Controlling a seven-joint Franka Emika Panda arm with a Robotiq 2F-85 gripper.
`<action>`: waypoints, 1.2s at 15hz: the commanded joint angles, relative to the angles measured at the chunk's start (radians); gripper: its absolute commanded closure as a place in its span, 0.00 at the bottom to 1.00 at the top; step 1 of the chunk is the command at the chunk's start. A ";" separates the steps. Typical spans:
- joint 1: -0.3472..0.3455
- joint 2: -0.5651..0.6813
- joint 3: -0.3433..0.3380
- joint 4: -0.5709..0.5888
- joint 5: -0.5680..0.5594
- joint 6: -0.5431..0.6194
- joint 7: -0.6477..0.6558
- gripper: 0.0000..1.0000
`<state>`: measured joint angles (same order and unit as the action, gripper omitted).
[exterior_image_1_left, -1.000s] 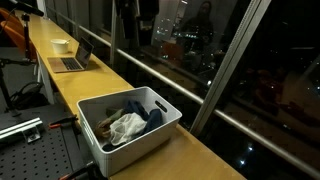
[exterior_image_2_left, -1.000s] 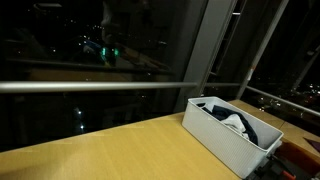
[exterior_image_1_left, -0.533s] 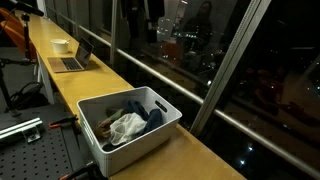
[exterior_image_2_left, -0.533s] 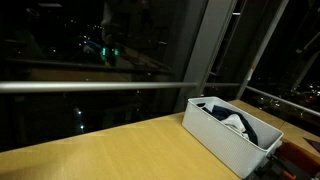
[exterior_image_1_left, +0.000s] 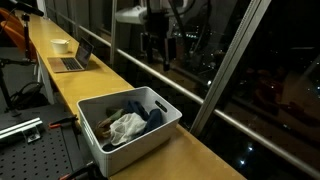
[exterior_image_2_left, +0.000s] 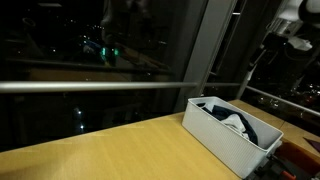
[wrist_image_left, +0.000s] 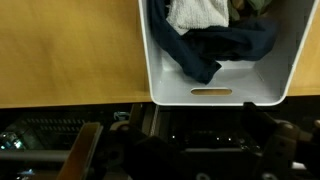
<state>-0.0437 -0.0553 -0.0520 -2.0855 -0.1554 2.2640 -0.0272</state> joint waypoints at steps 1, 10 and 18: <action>0.010 0.202 0.012 0.069 0.035 0.084 -0.004 0.00; 0.063 0.491 0.004 0.041 -0.030 0.271 0.030 0.00; 0.084 0.621 0.004 -0.002 -0.041 0.375 0.031 0.22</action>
<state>0.0208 0.5401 -0.0387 -2.0791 -0.1860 2.6071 -0.0052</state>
